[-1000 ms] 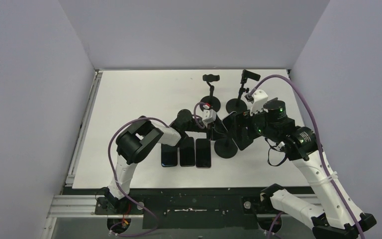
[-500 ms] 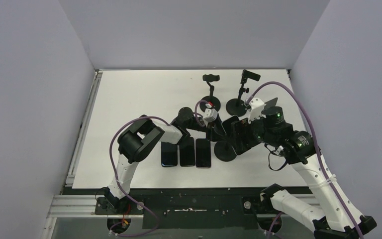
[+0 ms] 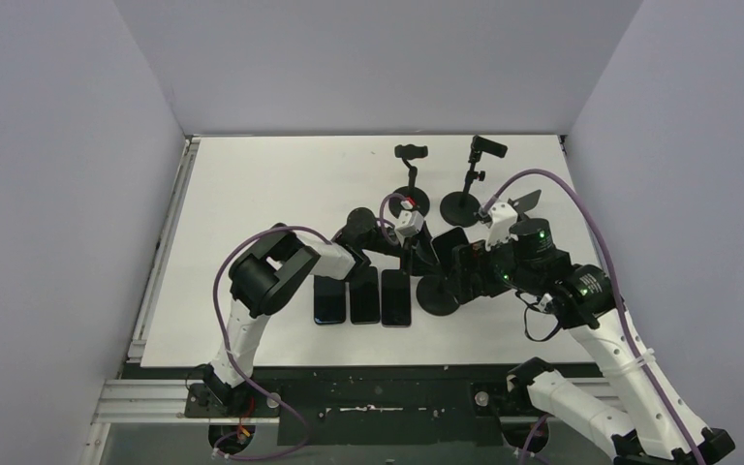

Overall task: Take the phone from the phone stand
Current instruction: Adjust the phone stand with the phone at the center of the board.

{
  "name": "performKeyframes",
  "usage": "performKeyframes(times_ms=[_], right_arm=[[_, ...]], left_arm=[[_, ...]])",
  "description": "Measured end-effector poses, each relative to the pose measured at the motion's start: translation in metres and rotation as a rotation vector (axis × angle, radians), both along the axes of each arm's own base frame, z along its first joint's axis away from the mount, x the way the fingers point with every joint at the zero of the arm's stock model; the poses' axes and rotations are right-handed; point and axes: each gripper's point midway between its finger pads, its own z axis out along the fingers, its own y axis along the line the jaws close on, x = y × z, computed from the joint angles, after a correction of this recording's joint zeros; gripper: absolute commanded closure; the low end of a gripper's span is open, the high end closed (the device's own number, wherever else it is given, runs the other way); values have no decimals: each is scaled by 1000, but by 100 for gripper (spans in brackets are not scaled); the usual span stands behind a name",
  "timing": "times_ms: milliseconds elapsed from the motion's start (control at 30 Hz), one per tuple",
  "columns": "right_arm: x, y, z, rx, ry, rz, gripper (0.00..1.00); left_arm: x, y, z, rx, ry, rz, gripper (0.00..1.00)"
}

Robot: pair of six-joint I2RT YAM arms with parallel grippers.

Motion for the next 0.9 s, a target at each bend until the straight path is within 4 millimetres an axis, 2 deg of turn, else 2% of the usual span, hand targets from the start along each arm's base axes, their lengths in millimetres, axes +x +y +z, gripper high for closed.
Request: performKeyframes(times_ms=[333, 567, 900], right_arm=[[-8, -2, -15, -56, 16, -3, 0], [-13, 11, -22, -104, -22, 21, 0], [-6, 7, -28, -142, -47, -82, 0]], left_arm=[[-1, 0, 0, 11, 21, -33, 100], [-1, -1, 0, 26, 48, -62, 100], [-2, -1, 0, 34, 65, -66, 100]])
